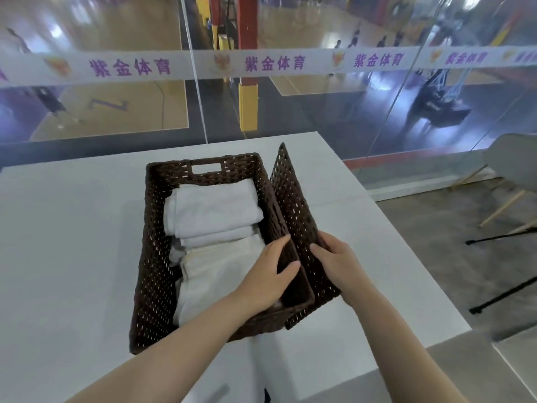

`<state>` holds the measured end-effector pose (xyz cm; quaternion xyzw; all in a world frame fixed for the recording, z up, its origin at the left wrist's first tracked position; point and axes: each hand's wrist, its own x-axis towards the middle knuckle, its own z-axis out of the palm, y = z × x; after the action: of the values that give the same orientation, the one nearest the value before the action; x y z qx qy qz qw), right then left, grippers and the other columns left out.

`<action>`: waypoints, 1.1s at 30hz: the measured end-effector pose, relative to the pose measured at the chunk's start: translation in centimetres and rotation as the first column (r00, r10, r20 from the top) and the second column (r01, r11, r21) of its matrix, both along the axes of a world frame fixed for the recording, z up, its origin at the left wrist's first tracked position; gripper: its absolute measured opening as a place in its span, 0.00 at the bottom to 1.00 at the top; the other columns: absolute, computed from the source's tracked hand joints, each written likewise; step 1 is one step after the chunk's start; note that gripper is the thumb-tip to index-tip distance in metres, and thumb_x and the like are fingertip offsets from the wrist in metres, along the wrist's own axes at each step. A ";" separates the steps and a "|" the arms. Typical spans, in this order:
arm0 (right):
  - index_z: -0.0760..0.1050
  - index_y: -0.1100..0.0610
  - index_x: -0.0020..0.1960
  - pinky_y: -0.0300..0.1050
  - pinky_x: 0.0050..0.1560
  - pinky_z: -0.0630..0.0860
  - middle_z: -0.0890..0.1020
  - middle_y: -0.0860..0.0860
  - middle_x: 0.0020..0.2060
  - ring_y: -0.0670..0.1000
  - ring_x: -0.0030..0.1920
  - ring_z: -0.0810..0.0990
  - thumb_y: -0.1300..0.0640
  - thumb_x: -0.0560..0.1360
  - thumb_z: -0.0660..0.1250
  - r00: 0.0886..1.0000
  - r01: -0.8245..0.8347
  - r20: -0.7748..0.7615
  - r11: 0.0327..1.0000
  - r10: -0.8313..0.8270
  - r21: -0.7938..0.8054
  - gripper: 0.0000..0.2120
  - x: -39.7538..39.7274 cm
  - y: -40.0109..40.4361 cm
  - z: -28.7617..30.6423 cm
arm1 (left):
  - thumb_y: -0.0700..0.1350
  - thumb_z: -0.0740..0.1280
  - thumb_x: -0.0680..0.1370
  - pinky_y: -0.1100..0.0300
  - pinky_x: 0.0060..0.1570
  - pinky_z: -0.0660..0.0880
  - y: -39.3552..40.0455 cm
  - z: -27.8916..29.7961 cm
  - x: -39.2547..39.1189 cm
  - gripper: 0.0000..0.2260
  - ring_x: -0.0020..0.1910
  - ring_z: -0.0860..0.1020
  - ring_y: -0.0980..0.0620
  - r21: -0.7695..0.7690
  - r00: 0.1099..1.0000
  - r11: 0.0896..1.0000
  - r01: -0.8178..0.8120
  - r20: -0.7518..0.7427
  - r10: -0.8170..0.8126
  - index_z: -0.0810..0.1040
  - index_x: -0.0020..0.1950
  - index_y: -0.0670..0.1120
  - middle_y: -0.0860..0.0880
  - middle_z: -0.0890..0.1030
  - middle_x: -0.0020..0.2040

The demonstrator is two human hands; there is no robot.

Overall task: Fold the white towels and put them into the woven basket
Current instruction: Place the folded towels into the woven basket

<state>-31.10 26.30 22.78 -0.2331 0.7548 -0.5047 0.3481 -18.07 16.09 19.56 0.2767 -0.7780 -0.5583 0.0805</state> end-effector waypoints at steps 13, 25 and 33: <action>0.66 0.24 0.58 0.34 0.51 0.74 0.80 0.30 0.49 0.34 0.52 0.78 0.61 0.76 0.60 0.946 -0.157 -0.274 0.984 0.173 0.081 0.29 3.8 -1.2 1.3 | 0.58 0.69 0.74 0.52 0.53 0.80 -3.9 3.2 -4.1 0.15 0.49 0.81 0.52 0.249 0.931 0.899 -0.361 0.048 0.361 0.76 0.52 0.49 0.51 0.81 0.50; 0.69 0.51 0.71 0.47 0.67 0.69 0.76 0.45 0.63 0.48 0.65 0.74 0.47 0.79 0.64 0.975 0.067 -0.223 0.979 -0.023 0.193 0.22 0.4 1.0 -2.0 | 0.45 0.63 0.77 0.58 0.37 0.70 -5.3 5.7 -2.3 0.05 0.40 0.76 0.52 0.034 0.903 0.902 -0.430 0.010 0.430 0.75 0.45 0.45 0.51 0.78 0.40; 0.68 0.52 0.70 0.56 0.62 0.72 0.77 0.53 0.64 0.58 0.64 0.75 0.36 0.74 0.61 0.847 0.247 -0.531 0.891 -0.009 0.380 0.30 -1.8 0.8 -1.4 | 0.44 0.60 0.79 0.51 0.45 0.80 -8.1 5.6 7.0 0.08 0.42 0.82 0.47 0.079 0.881 0.878 -0.473 0.074 0.468 0.77 0.48 0.45 0.45 0.82 0.43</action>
<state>-32.89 27.07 21.33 -0.2236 0.9272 -0.2654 0.1408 -11.06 7.99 25.20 0.4753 -0.6620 -0.5507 0.1802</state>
